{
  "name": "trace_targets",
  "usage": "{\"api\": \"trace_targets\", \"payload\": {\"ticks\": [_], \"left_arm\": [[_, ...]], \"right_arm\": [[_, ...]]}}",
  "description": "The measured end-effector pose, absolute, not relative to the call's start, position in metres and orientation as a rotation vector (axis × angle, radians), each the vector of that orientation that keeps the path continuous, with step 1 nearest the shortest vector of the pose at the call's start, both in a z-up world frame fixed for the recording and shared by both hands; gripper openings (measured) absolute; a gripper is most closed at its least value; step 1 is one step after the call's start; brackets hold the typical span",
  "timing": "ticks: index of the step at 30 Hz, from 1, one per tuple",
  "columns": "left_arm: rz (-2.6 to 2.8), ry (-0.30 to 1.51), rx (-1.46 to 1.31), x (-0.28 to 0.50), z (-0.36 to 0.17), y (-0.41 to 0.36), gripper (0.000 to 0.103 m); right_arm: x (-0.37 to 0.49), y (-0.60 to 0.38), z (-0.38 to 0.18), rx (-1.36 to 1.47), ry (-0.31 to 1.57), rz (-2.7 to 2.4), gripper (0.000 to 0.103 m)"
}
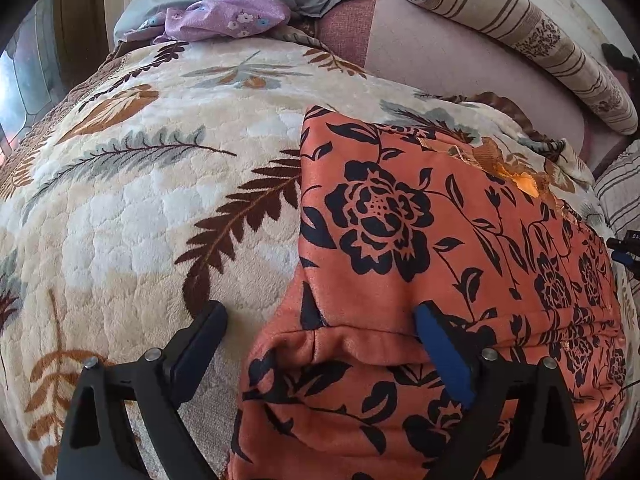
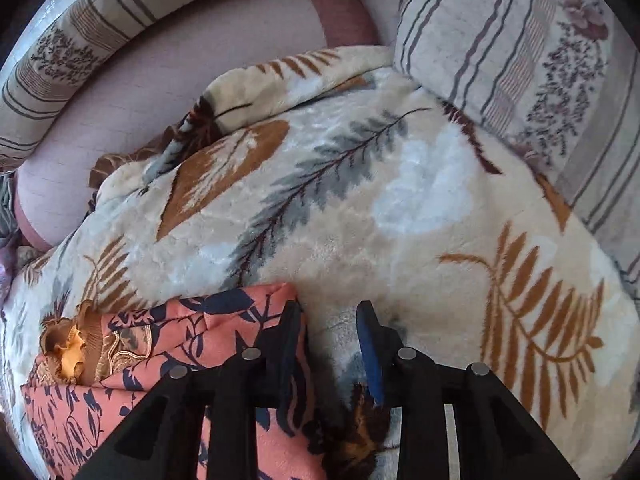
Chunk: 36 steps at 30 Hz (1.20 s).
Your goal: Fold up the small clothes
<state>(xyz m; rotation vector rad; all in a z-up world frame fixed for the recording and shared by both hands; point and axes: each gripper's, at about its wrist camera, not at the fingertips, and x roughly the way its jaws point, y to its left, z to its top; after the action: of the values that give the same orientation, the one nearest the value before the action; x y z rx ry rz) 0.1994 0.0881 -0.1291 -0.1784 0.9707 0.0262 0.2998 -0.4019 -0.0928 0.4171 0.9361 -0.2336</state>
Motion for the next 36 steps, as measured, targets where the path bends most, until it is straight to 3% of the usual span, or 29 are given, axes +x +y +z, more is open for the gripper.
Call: {"api": "trace_targets", "payload": {"ticks": [2, 3, 4, 6, 9, 10, 15, 17, 19, 23, 28, 31, 32, 36], "left_arm": [[0.025, 0.975, -0.181, 0.2, -0.129, 0.088, 0.095], [0.026, 0.976, -0.181, 0.2, -0.129, 0.088, 0.095], [0.026, 0.977, -0.181, 0.2, -0.128, 0.088, 0.095], [0.026, 0.976, -0.182, 0.199, -0.129, 0.088, 0.095], [0.024, 0.974, -0.181, 0.197, -0.128, 0.087, 0.095], [0.023, 0.979, -0.18, 0.197, -0.128, 0.088, 0.095], [0.031, 0.978, -0.257, 0.196, -0.124, 0.096, 0.095], [0.036, 0.967, -0.3, 0.195, -0.122, 0.101, 0.095], [0.04, 0.983, -0.284, 0.196, -0.125, 0.101, 0.095], [0.073, 0.963, -0.238, 0.192, -0.12, 0.098, 0.095], [0.138, 0.759, -0.203, 0.175, -0.09, 0.097, 0.095], [0.064, 0.956, -0.152, 0.189, -0.124, 0.09, 0.095], [0.055, 1.001, -0.142, 0.191, -0.137, 0.088, 0.097], [0.083, 0.818, -0.11, 0.157, -0.107, 0.087, 0.097]], "right_arm": [[0.284, -0.377, -0.077, 0.389, 0.91, -0.142, 0.052], [0.273, -0.364, -0.07, 0.384, 0.886, -0.088, 0.077], [0.266, -0.354, -0.066, 0.389, 0.872, -0.02, 0.092], [0.267, -0.336, -0.076, 0.334, 0.93, 0.073, 0.093], [0.28, -0.353, -0.126, 0.333, 1.158, -0.061, 0.089], [0.271, -0.362, -0.119, 0.397, 1.097, -0.089, 0.084], [0.229, -0.344, -0.076, 0.391, 0.927, -0.029, 0.087], [0.226, -0.334, -0.091, 0.328, 0.992, 0.032, 0.089], [0.235, -0.335, -0.13, 0.269, 1.174, -0.029, 0.089], [0.213, -0.333, -0.101, 0.349, 1.039, -0.056, 0.089], [0.171, -0.312, -0.095, 0.275, 0.981, -0.001, 0.093], [0.158, -0.323, -0.133, 0.279, 1.108, -0.06, 0.093], [0.146, -0.324, -0.123, 0.295, 1.038, -0.06, 0.093], [0.093, -0.321, -0.079, 0.333, 0.84, -0.051, 0.093]]}}
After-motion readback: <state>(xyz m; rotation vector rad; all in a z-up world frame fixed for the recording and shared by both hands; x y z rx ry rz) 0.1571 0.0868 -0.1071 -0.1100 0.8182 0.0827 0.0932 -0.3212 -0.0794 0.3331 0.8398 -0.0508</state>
